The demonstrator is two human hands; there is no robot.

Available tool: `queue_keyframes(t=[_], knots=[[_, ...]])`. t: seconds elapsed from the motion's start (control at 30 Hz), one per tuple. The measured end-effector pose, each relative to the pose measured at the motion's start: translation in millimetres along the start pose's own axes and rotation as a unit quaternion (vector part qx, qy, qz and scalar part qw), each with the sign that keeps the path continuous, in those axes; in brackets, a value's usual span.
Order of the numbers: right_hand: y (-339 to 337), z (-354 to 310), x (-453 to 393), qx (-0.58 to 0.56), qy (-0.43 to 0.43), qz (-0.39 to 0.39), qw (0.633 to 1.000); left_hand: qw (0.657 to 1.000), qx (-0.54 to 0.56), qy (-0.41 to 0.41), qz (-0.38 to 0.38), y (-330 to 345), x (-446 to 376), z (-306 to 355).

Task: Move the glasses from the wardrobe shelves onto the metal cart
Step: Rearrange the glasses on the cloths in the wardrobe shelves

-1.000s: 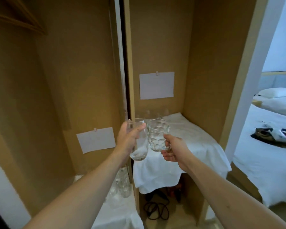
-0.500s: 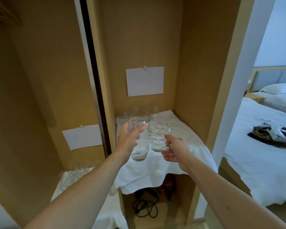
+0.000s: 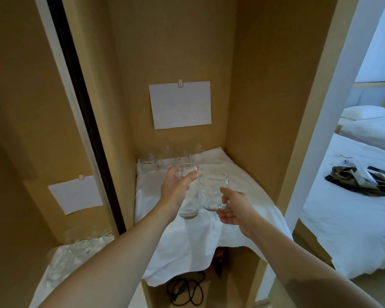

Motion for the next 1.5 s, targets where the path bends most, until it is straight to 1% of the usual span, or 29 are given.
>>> queue_keyframes(t=[0.23,0.47,0.6,0.7,0.8,0.87,0.93,1.0,1.07,1.1,1.2,1.23,1.27,1.33,1.37,1.47,1.5], knots=[[7.0,-16.0,-80.2,-0.004,0.029,0.025,0.999,1.000,0.005,-0.018,-0.020,7.9,-78.5,-22.7],[10.7,-15.5,-154.2,-0.022,0.061,0.052,0.997,0.999,0.018,-0.033,-0.006,5.9,-156.1,-56.2],[15.7,-11.0,-189.0,-0.056,0.058,0.058,0.995,1.000,0.010,-0.027,0.007,6.3,-188.5,-77.3],[16.8,-9.2,-207.7,-0.108,0.046,0.051,0.992,1.000,0.002,-0.018,0.010,5.1,-208.0,-85.7],[16.3,-7.3,-224.7,-0.142,0.038,0.052,0.988,1.000,-0.001,-0.027,0.007,5.4,-223.7,-91.9],[13.2,-1.1,-233.6,-0.141,0.042,0.053,0.988,0.999,-0.004,-0.035,0.005,7.1,-231.7,-99.2],[7.6,5.2,-237.1,-0.139,0.049,0.032,0.989,0.999,-0.010,-0.038,0.000,10.1,-237.8,-104.0],[0.1,6.7,-237.5,-0.110,0.063,0.005,0.992,0.999,-0.014,-0.041,-0.006,14.1,-245.2,-106.2],[-9.1,3.5,-238.9,-0.066,0.080,0.002,0.995,0.999,-0.010,-0.043,-0.005,19.1,-252.2,-105.7],[-15.3,1.9,-242.3,-0.046,0.085,0.018,0.995,0.999,-0.007,-0.045,-0.002,21.7,-255.7,-105.3],[-36.7,0.4,-257.9,-0.027,0.059,0.117,0.991,0.999,-0.015,-0.052,0.001,28.4,-266.0,-107.9],[-43.2,0.4,-262.8,-0.030,0.046,0.123,0.991,0.998,-0.025,-0.050,0.000,29.3,-268.0,-109.0],[-49.1,0.4,-267.9,-0.024,0.032,0.103,0.994,0.998,-0.039,-0.048,-0.003,29.4,-269.7,-110.4],[-52.9,0.3,-279.0,0.003,0.014,0.014,1.000,0.996,-0.075,-0.041,-0.006,27.6,-271.1,-112.9],[-53.0,0.2,-286.5,0.034,0.008,-0.029,0.999,0.995,-0.093,-0.037,-0.004,26.5,-271.3,-113.5],[-46.4,-2.7,-309.8,0.170,-0.032,-0.104,0.979,0.992,-0.119,-0.035,0.002,24.2,-272.8,-110.4],[-45.1,-3.4,-315.8,0.182,-0.045,-0.122,0.975,0.992,-0.119,-0.038,0.003,24.0,-274.1,-109.1]])
Point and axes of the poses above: each hand's wrist, its own x-axis away from the middle knuckle, its own y-axis out of the palm, z = x × y, the point moved 1 cm from there along -x, towards the middle knuckle, and after that the axes turned 7 degrees about -z, right-handed, at the moved point
